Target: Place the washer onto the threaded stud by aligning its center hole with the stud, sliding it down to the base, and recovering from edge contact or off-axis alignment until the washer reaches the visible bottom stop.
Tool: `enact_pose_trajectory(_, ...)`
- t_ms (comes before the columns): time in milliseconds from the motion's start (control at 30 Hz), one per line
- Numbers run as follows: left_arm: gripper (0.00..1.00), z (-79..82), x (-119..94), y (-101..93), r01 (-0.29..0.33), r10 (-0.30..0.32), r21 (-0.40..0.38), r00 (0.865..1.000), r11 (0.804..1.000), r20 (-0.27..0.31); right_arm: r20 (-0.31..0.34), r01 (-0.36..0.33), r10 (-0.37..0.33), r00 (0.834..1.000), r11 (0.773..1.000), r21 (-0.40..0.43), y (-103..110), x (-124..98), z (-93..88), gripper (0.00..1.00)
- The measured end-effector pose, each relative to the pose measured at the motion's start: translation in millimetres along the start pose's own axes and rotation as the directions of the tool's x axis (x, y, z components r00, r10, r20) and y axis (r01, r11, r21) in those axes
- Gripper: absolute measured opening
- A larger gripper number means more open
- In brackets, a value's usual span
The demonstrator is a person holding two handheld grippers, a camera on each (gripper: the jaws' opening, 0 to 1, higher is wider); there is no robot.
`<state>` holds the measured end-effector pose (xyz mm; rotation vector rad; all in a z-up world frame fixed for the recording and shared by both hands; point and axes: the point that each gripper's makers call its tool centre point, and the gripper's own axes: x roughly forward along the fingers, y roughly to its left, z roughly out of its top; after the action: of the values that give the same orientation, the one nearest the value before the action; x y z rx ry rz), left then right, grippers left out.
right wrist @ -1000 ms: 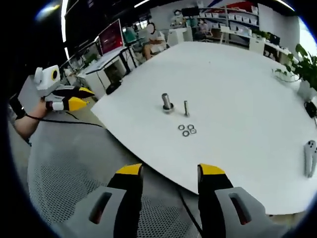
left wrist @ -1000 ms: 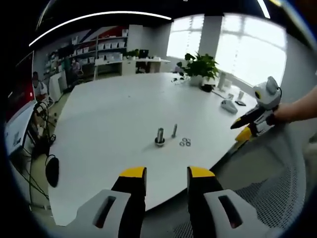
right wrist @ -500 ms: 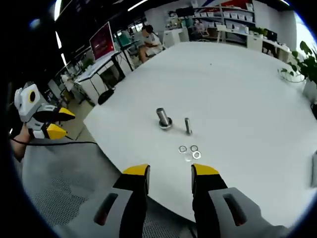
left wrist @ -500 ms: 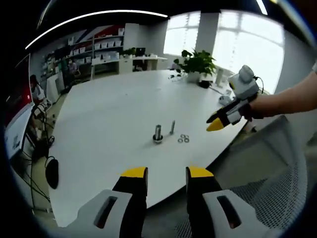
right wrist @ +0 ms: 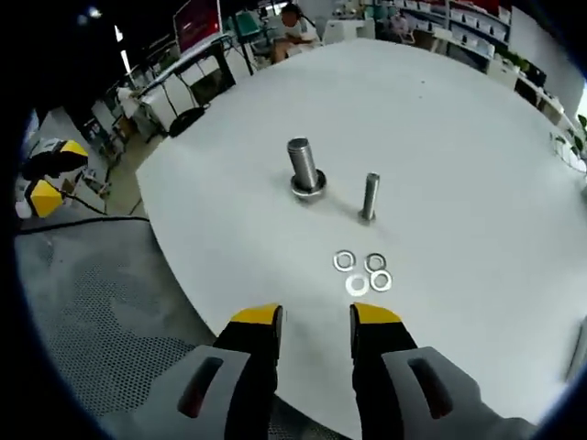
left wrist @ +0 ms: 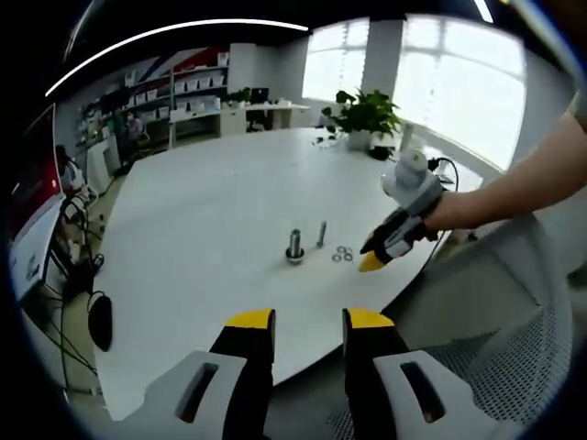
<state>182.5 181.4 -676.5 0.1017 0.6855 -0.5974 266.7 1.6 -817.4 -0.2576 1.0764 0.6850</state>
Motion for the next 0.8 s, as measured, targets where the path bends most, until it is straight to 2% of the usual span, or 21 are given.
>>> enact_pose_trajectory(267, 0.27, 0.6, 0, 0.4, -0.002, 0.002, -0.002, 1.000, 1.000, 0.003, -0.047, 0.047, -0.049, 0.998, 0.998, -0.050, -11, 18, 1.5, 0.24)
enact_pose_trajectory(333, 0.27, 2.0, -1, 1.2, -0.006, 0.006, -0.005, 1.000, 1.000, 0.011, -0.095, 0.062, -0.071, 0.993, 0.994, -0.094, -16, 21, -4.3, 0.24)
enact_pose_trajectory(367, 0.27, 2.3, -1, 1.5, -0.007, 0.007, -0.007, 1.000, 1.000, 0.013, -0.069, 0.084, -0.092, 0.993, 0.990, -0.114, -20, 22, 1.5, 0.23)
enact_pose_trajectory(433, 0.27, 2.1, 0, 1.5, -0.006, 0.006, -0.009, 1.000, 1.000, 0.011, -0.099, 0.080, -0.090, 0.991, 0.992, -0.097, -20, 23, -1.3, 0.23)
enact_pose_trajectory(533, 0.26, 1.8, 0, 0.2, -0.001, 0.001, -0.006, 1.000, 1.000, 0.009, -0.093, 0.089, -0.098, 0.991, 0.992, -0.091, -22, 24, 2.4, 0.22)
enact_pose_trajectory(600, 0.26, 1.6, 0, 0.3, -0.001, 0.001, -0.006, 1.000, 1.000, 0.007, -0.091, 0.086, -0.099, 0.991, 0.986, -0.142, -21, 24, 3.7, 0.22)
enact_pose_trajectory(800, 0.26, 2.0, -1, 1.1, -0.006, 0.006, -0.007, 1.000, 1.000, 0.010, -0.095, 0.057, -0.075, 0.993, 0.982, -0.180, -20, 26, 6.0, 0.20)
